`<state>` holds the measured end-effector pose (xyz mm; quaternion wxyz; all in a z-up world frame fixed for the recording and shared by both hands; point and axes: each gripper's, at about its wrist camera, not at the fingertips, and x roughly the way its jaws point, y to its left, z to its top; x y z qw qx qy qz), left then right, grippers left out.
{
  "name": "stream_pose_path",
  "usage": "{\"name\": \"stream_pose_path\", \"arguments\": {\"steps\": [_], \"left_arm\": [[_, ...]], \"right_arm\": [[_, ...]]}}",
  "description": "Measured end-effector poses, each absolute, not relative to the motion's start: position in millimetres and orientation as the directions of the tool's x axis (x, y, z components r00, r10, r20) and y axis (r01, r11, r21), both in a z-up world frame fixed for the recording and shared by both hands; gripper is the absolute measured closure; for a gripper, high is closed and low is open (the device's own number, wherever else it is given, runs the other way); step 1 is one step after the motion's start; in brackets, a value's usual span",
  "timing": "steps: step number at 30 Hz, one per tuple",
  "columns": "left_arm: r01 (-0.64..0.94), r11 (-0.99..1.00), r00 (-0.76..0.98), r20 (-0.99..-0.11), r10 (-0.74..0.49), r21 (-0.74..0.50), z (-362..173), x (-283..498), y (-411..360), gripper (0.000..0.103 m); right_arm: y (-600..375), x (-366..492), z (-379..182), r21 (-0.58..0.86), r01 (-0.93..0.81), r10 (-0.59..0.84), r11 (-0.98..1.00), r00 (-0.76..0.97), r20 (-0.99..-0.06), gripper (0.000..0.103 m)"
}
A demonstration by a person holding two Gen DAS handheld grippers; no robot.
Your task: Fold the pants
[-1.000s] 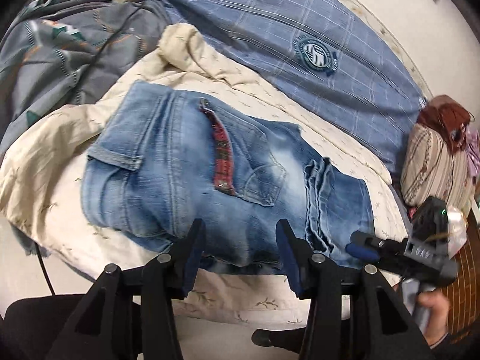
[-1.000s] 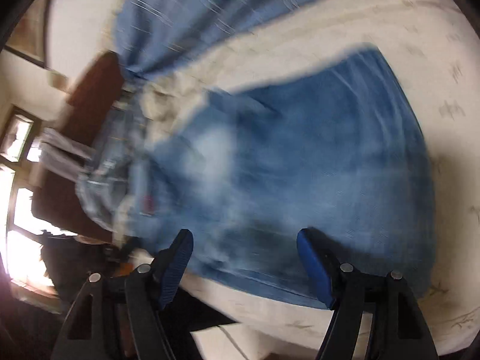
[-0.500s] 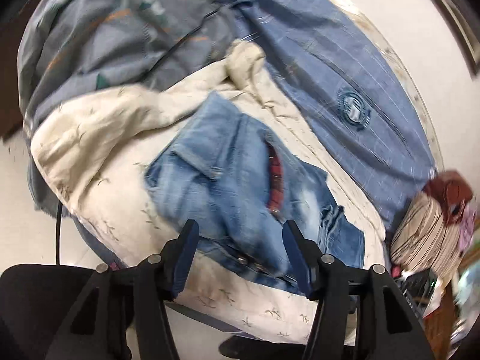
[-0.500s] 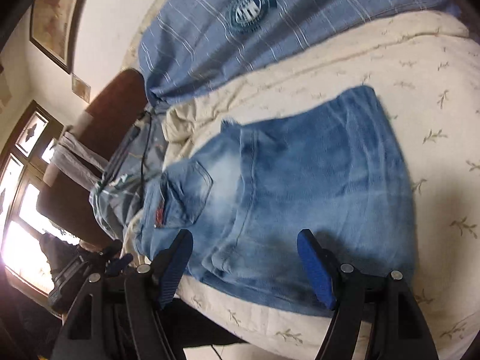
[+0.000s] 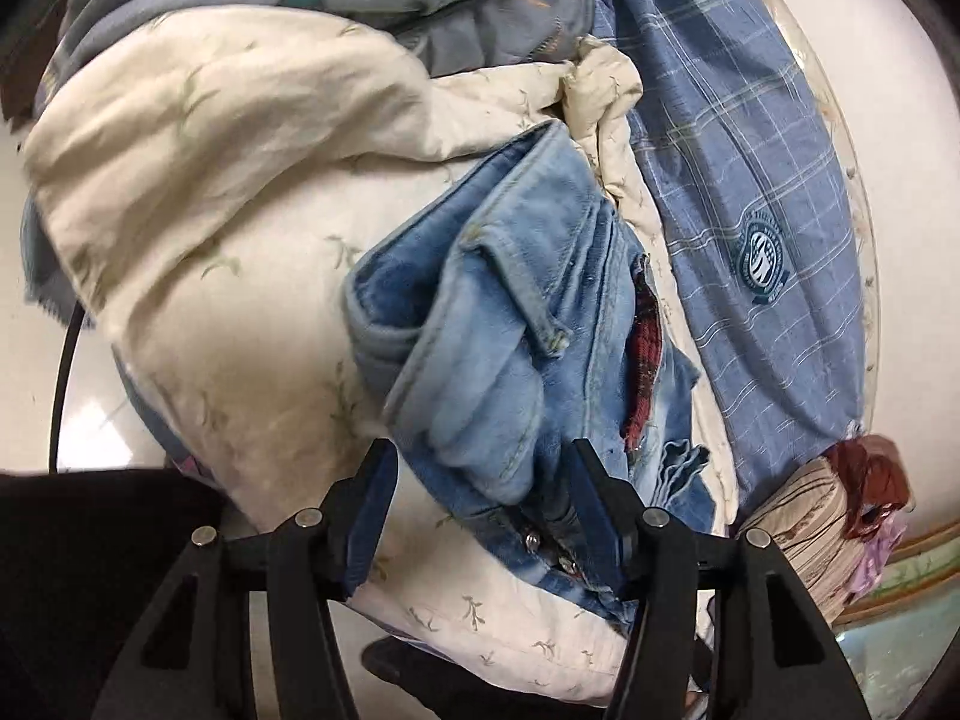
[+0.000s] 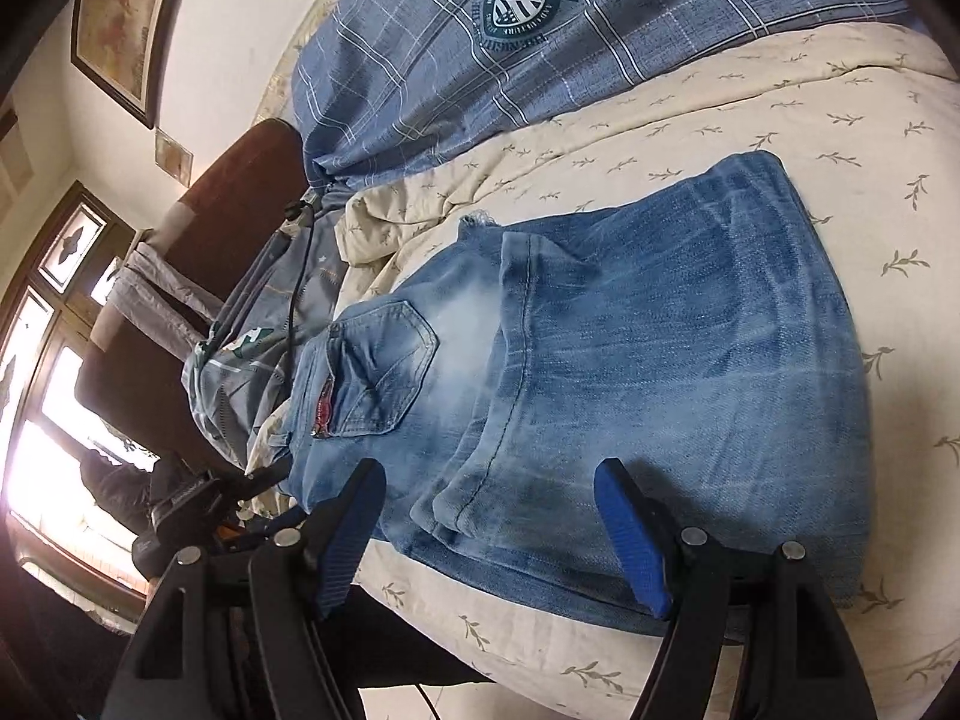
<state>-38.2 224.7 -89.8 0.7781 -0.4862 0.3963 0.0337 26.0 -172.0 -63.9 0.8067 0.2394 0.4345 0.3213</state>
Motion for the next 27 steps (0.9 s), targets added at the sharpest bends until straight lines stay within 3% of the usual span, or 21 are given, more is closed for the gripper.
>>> {"name": "stream_pose_path", "arguments": {"steps": [23,24,25,27], "left_arm": [[-0.476,0.546,0.679,-0.683,-0.27,-0.689,-93.4,-22.2,230.6,0.042],[-0.479,0.55,0.675,-0.688,-0.267,-0.684,-93.1,-21.2,230.6,0.045],[-0.481,0.571,0.666,-0.701,-0.254,-0.665,-92.1,-20.1,229.6,0.061],[-0.47,0.603,0.662,-0.709,-0.243,-0.645,-89.3,-19.6,227.0,0.07]], "right_arm": [[-166.3,25.1,-60.7,0.651,-0.338,0.728,0.68,0.414,-0.546,0.028],[-166.0,25.0,-60.2,0.65,-0.338,0.728,0.681,0.416,-0.546,0.028],[-165.6,24.8,-59.9,0.648,-0.34,0.727,0.681,0.417,-0.546,0.028],[-164.5,24.3,-59.5,0.642,-0.344,0.724,0.685,0.418,-0.548,0.028]]}}
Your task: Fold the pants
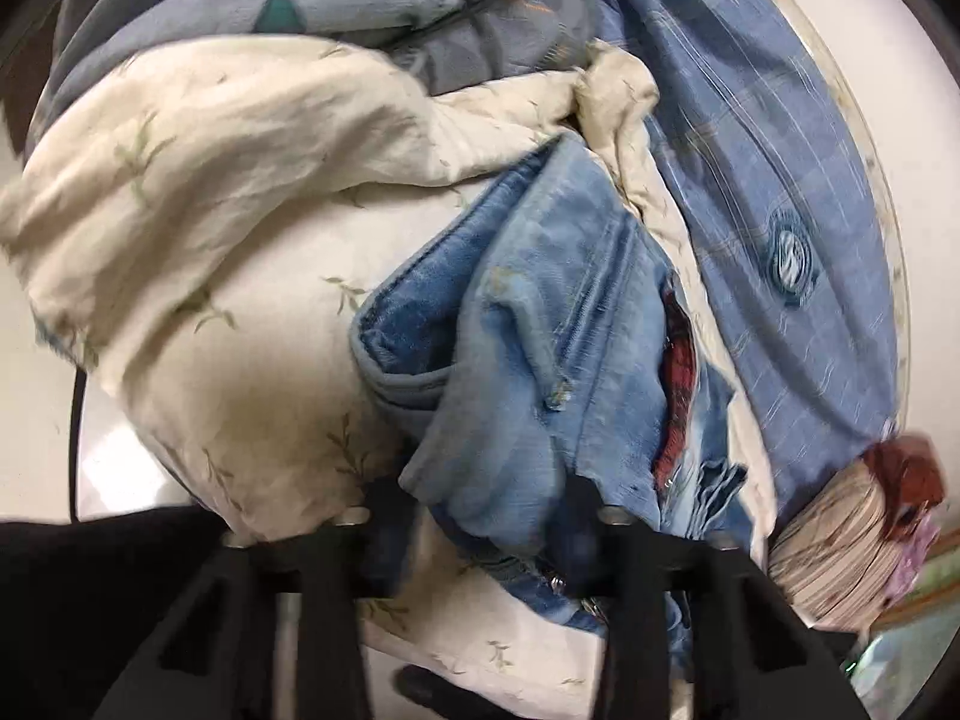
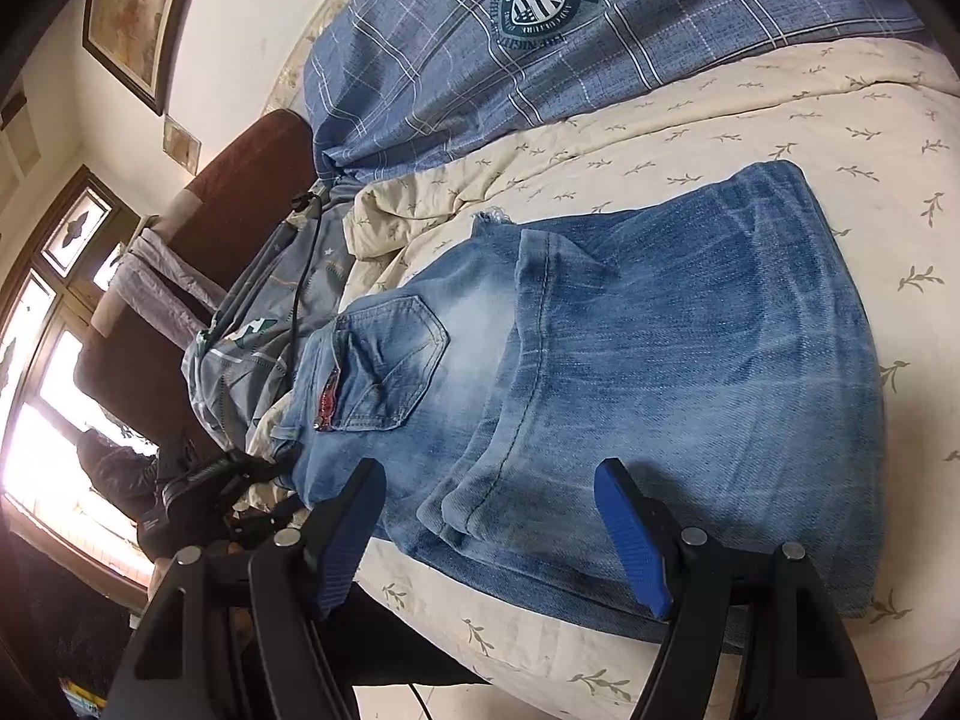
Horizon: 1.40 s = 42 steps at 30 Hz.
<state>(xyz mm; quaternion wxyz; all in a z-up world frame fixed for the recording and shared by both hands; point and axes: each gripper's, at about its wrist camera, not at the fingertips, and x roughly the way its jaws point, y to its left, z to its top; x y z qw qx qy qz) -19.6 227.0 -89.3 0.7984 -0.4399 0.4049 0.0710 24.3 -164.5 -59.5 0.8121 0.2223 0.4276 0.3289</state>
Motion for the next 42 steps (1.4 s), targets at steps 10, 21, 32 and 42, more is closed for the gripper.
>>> {"name": "stream_pose_path", "arguments": {"steps": [10,21,32,42], "left_arm": [[-0.382,0.781,0.701,-0.706,-0.103,-0.493,-43.2,-20.9,196.1,0.083],[-0.426,0.743,0.666,-0.735,-0.128,-0.516,-65.0,-18.5,204.7,0.082],[-0.462,0.683,0.635,-0.749,-0.19,-0.565,-78.7,-13.5,213.4,0.074],[-0.4,0.861,0.643,-0.766,0.019,-0.314,-29.1,-3.7,167.8,0.086]], "right_arm": [[-159.9,26.8,-67.5,0.621,-0.33,0.7,0.711,0.41,-0.584,0.028],[-156.3,30.3,-43.0,0.755,-0.33,0.815,0.567,0.36,-0.454,0.028],[-105.1,58.6,-49.9,0.757,-0.247,0.796,0.605,0.219,-0.564,0.028],[-131.3,52.0,-58.6,0.773,-0.222,0.799,0.594,0.275,-0.535,0.029]]}}
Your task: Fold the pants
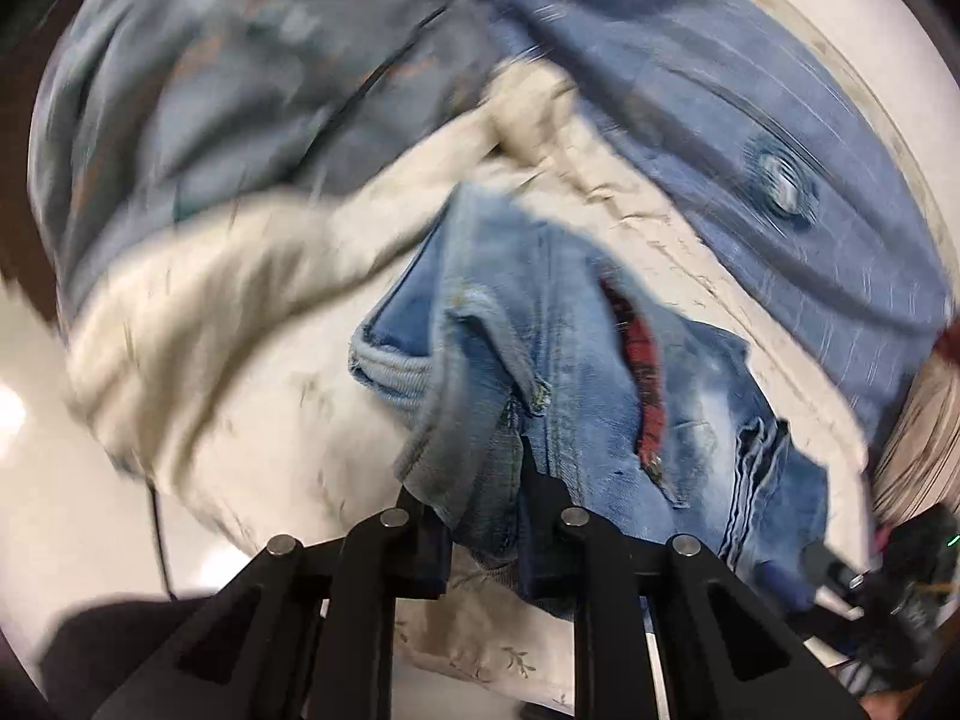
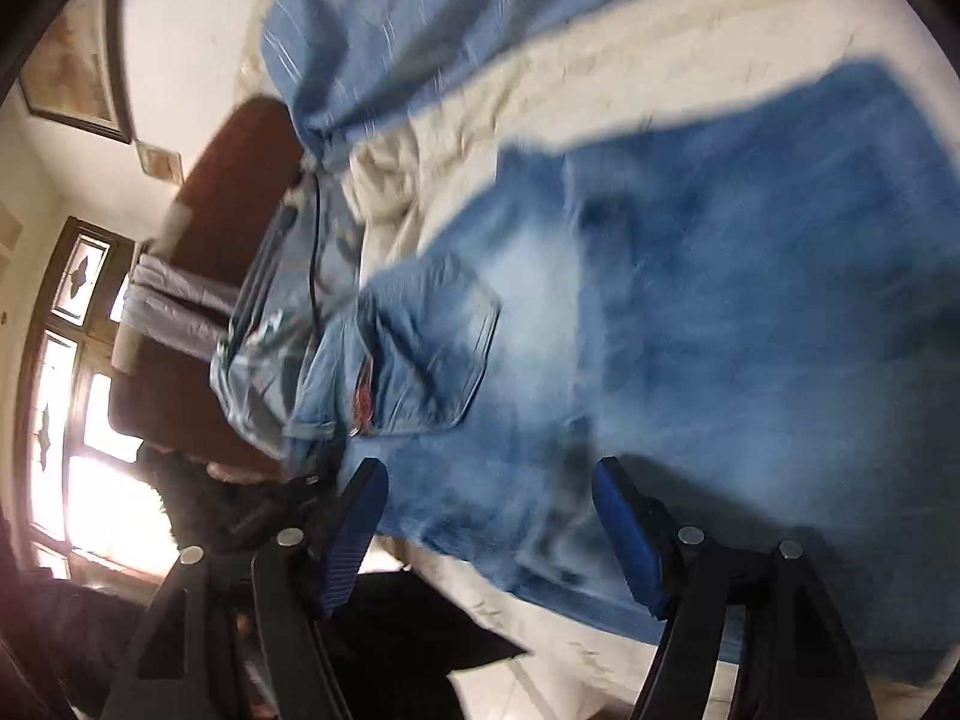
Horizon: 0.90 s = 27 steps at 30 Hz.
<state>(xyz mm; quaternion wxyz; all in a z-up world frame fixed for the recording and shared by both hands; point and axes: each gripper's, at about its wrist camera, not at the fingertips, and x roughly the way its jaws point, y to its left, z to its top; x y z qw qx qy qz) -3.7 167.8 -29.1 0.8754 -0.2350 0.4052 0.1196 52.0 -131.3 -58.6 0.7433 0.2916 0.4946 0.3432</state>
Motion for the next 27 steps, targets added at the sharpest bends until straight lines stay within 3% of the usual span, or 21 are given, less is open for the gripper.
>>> {"name": "stream_pose_path", "arguments": {"steps": [7,13,18,23,27], "left_arm": [[-0.207,0.978,0.729,-0.665,0.162,0.011,28.5,5.2,87.9,0.088],[0.026,0.955,0.795,-0.585,0.16,0.296,48.7,3.5,-2.6,0.088],[0.268,0.81,0.81,-0.577,0.103,0.521,31.6,-2.0,-89.6,0.088],[0.452,0.661,0.763,-0.643,0.062,0.599,-10.6,-5.4,-143.8,0.088],[0.487,0.636,0.74,-0.67,0.063,0.598,-25.0,0.4,-155.2,0.088]], "right_arm": [[-216.1,26.8,-57.1,0.831,-0.162,0.8,0.532,0.418,-0.431,0.029],[-284.9,11.5,-58.9,0.879,-0.098,0.76,0.467,0.553,-0.342,0.029],[-321.6,3.9,-60.9,0.899,-0.079,0.732,0.43,0.614,-0.296,0.029],[-340.0,1.7,-66.6,0.915,-0.052,0.713,0.401,0.645,-0.276,0.029],[-353.0,-0.7,-71.9,0.92,-0.032,0.702,0.39,0.658,-0.274,0.029]]}}
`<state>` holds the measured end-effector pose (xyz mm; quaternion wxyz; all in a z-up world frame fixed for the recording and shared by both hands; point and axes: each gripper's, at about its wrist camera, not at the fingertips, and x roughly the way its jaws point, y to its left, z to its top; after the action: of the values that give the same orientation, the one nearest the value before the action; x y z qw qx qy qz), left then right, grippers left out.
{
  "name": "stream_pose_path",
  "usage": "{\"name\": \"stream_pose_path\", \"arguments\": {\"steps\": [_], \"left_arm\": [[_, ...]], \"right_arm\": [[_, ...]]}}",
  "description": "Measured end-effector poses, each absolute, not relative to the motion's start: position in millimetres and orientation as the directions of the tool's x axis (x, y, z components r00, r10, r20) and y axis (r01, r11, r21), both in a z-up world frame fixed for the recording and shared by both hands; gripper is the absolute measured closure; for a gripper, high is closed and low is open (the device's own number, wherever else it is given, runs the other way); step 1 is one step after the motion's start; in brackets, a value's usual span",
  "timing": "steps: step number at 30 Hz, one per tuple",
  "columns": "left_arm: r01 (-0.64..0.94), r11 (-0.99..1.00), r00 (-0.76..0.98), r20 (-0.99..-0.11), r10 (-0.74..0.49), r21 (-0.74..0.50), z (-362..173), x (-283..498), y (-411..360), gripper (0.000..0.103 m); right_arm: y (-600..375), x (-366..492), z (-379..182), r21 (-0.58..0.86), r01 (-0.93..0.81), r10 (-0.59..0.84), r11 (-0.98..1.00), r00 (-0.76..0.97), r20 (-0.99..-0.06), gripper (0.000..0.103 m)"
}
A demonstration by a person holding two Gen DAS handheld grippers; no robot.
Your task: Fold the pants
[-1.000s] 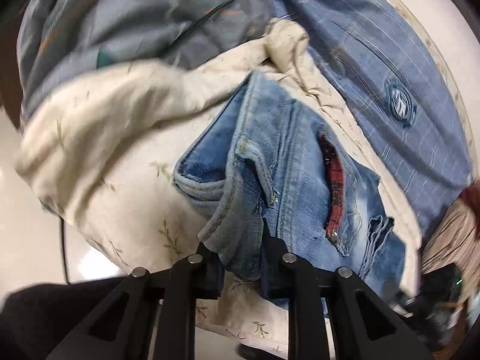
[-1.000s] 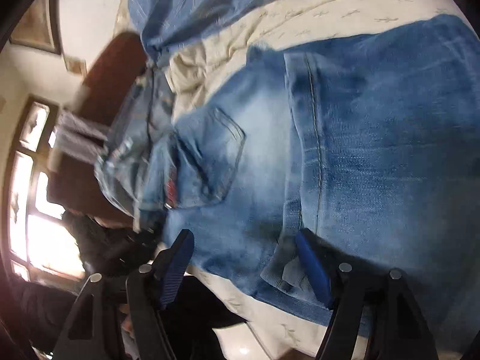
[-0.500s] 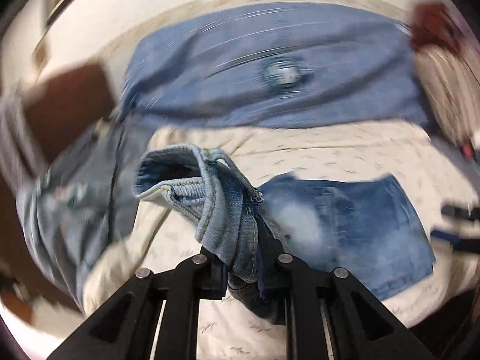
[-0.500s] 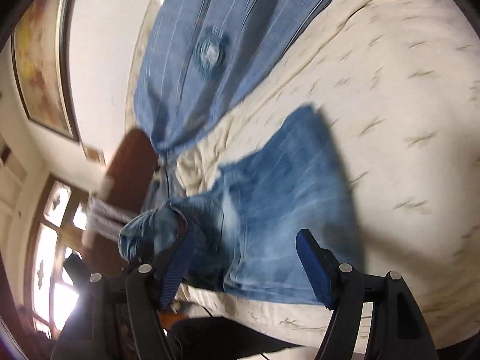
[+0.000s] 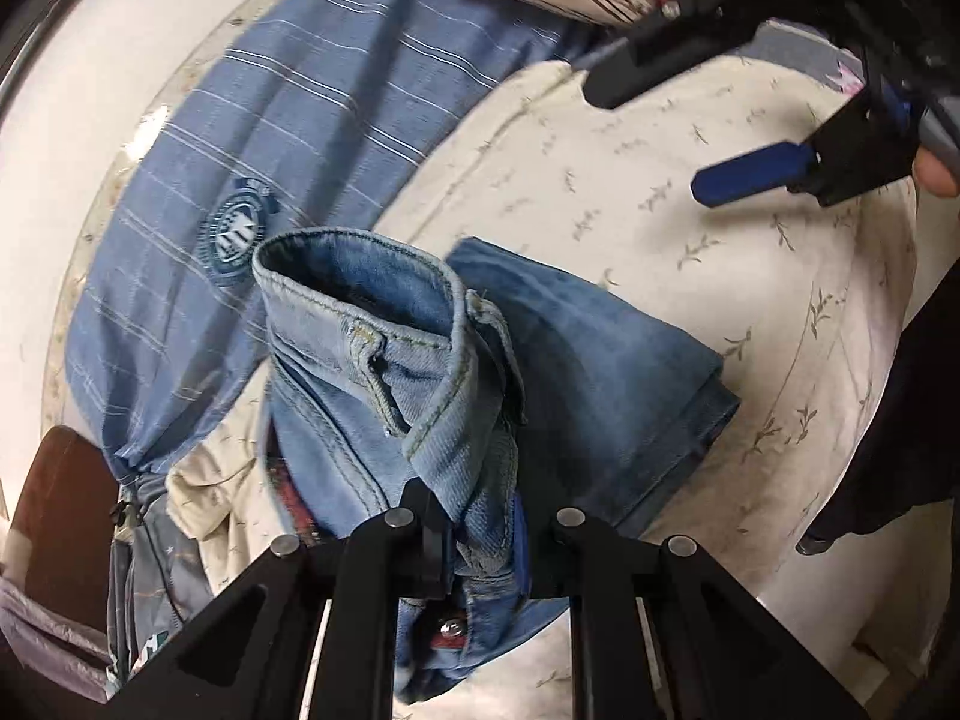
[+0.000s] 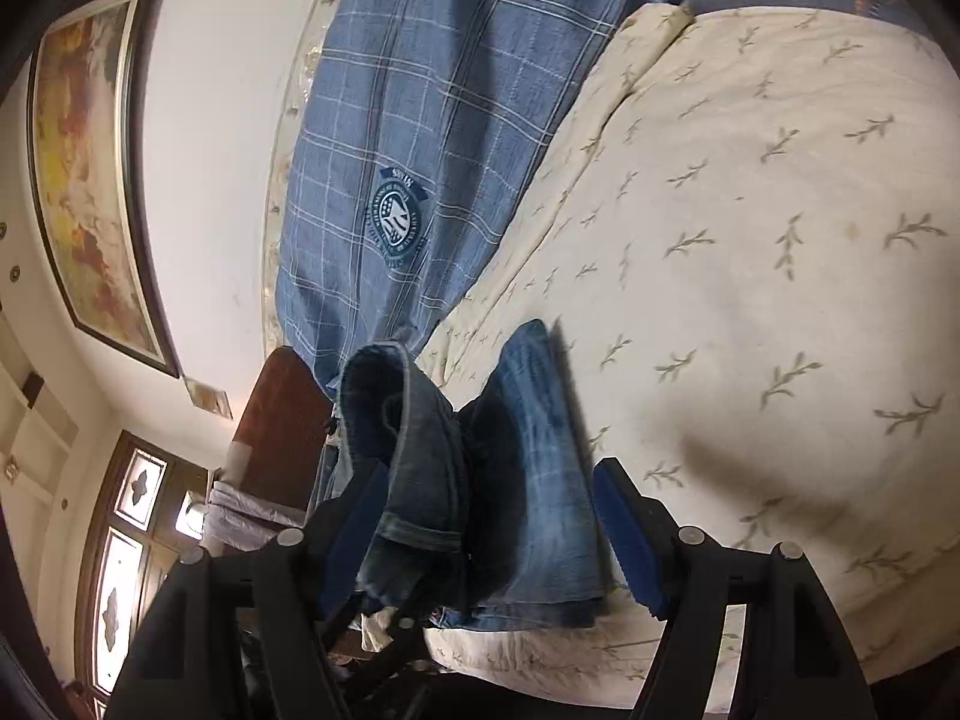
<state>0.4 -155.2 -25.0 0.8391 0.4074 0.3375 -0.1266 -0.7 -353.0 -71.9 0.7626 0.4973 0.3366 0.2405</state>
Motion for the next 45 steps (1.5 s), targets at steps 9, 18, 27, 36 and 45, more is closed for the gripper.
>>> {"name": "stream_pose_path", "arguments": {"steps": [9,18,27,36,45], "left_arm": [[0.54,0.562,0.727,-0.684,0.063,0.626,-32.7,-4.6,-155.4,0.088],[0.611,0.547,0.686,-0.727,-0.005,0.572,-40.8,-8.0,-157.9,0.076],[0.61,0.761,0.62,-0.731,-0.285,0.221,4.9,-32.6,-89.2,0.072],[0.2,0.952,0.692,-0.654,-0.306,-0.233,22.6,-22.4,67.4,0.05],[0.093,0.942,0.694,-0.658,-0.294,-0.323,15.9,29.9,67.8,0.046]], "right_arm": [[-353.4,1.7,-77.7,0.918,-0.015,0.691,0.397,0.662,-0.288,0.029],[-355.0,2.2,-70.5,0.882,0.001,0.643,0.472,0.684,-0.345,0.029],[-310.9,21.2,4.3,0.807,-0.182,0.701,0.561,0.622,-0.347,0.028],[-208.1,62.8,-17.6,0.828,-0.21,0.836,0.519,0.328,-0.441,0.028],[-227.1,55.2,-79.2,0.798,0.013,0.75,0.603,0.334,-0.572,0.064]]}}
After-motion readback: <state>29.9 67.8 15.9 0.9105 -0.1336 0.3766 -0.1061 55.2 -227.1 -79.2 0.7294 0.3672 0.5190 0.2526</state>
